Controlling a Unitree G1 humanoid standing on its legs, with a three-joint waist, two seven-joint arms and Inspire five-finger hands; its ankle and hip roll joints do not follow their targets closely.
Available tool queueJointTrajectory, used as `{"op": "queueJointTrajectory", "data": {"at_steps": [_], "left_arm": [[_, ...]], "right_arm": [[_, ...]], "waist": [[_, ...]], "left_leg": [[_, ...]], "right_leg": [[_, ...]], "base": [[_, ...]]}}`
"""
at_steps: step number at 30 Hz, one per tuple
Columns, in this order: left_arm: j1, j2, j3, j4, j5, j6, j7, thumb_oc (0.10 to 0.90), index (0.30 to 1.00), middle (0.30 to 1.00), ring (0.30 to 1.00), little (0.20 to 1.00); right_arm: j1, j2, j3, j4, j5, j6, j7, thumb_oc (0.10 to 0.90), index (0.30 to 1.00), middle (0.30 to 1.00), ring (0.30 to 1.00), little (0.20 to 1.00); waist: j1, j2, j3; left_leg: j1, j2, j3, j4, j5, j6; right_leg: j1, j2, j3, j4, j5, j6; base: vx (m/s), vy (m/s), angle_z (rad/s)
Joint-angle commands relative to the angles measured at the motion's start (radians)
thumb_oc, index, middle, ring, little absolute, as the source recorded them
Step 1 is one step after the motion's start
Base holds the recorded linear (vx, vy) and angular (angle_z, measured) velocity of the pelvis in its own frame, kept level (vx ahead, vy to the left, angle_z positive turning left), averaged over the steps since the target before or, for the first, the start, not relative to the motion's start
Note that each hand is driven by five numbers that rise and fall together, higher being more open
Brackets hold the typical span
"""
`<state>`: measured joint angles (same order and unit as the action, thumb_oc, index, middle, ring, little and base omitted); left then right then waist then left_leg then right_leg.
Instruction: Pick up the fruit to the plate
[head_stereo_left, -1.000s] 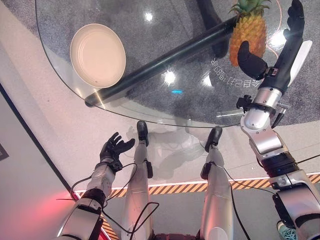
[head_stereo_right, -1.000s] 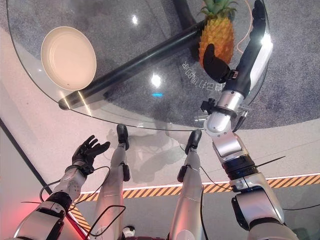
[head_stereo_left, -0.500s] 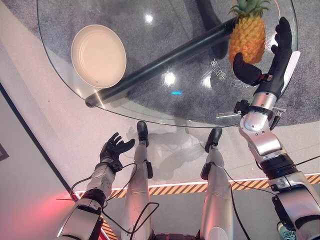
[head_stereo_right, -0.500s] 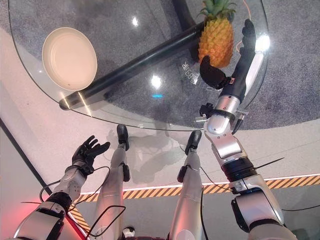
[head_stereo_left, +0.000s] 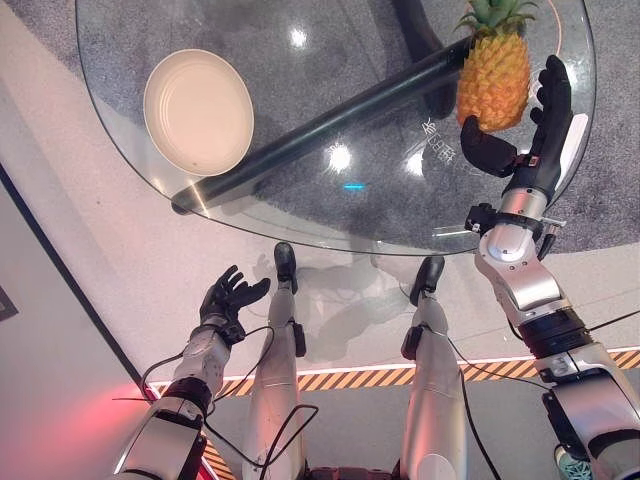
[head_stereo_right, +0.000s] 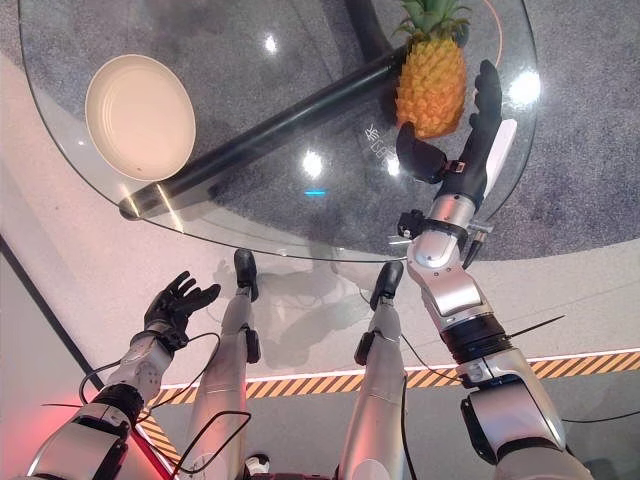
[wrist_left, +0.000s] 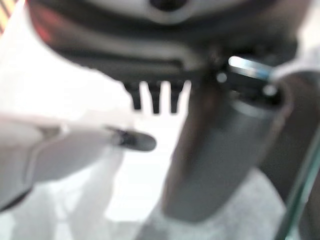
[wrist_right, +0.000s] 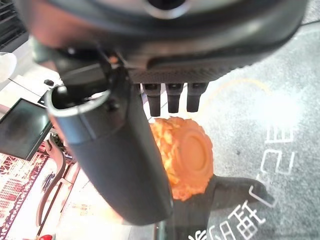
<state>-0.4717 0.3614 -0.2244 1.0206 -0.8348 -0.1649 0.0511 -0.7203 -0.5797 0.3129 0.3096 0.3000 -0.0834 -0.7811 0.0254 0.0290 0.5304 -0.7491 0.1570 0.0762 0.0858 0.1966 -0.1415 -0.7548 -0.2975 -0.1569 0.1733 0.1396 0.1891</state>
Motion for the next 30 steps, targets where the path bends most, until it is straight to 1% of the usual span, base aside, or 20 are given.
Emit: {"op": "queueJointTrajectory", "data": {"at_steps": [1, 12, 23, 28, 30], "left_arm": [[0.044, 0.019, -0.013, 0.020, 0.027, -0.014, 0.003, 0.800, 0.900, 0.900, 0.900, 0.900], [0.049, 0.014, -0.015, 0.006, 0.030, -0.007, 0.007, 0.800, 0.900, 0.900, 0.900, 0.900], [0.052, 0.013, -0.019, -0.005, 0.034, 0.000, 0.013, 0.800, 0.900, 0.900, 0.900, 0.900], [0.050, 0.019, -0.019, -0.002, 0.036, 0.007, 0.006, 0.800, 0.900, 0.900, 0.900, 0.900], [0.048, 0.019, -0.022, 0.000, 0.035, 0.007, 0.005, 0.800, 0.900, 0.900, 0.900, 0.900]], "right_arm": [[-0.065, -0.028, -0.024, -0.016, 0.010, -0.026, 0.015, 0.800, 0.900, 0.900, 0.900, 0.900], [-0.074, -0.019, -0.017, -0.035, 0.024, -0.006, 0.040, 0.800, 0.900, 0.900, 0.900, 0.900], [-0.106, -0.024, -0.018, -0.056, 0.024, 0.028, 0.038, 0.800, 0.900, 0.900, 0.900, 0.900], [-0.127, -0.030, -0.019, -0.044, 0.042, 0.031, 0.032, 0.800, 0.900, 0.900, 0.900, 0.900], [-0.141, -0.032, -0.019, -0.039, 0.046, 0.043, 0.029, 0.800, 0.900, 0.900, 0.900, 0.900]], "waist": [[0.011, 0.002, -0.010], [0.015, 0.010, -0.010], [0.020, 0.010, -0.010], [0.023, 0.009, -0.010], [0.025, 0.009, -0.010]], "left_leg": [[0.015, -0.019, -0.024, 0.053, -0.056, 0.019], [0.015, -0.022, -0.022, 0.054, -0.055, 0.020], [0.018, -0.022, -0.022, 0.051, -0.053, 0.019], [0.023, -0.020, -0.023, 0.048, -0.052, 0.020], [0.023, -0.020, -0.024, 0.049, -0.052, 0.019]], "right_leg": [[-0.029, -0.006, -0.056, 0.030, 0.031, 0.014], [-0.032, -0.012, -0.054, 0.031, 0.032, 0.015], [-0.027, -0.013, -0.059, 0.028, 0.033, 0.016], [-0.025, -0.013, -0.061, 0.028, 0.035, 0.016], [-0.023, -0.013, -0.062, 0.027, 0.035, 0.016]], "base": [[0.00, 0.000, 0.00], [0.00, 0.000, 0.00], [0.00, 0.000, 0.00], [0.00, 0.000, 0.00], [0.00, 0.000, 0.00]]}}
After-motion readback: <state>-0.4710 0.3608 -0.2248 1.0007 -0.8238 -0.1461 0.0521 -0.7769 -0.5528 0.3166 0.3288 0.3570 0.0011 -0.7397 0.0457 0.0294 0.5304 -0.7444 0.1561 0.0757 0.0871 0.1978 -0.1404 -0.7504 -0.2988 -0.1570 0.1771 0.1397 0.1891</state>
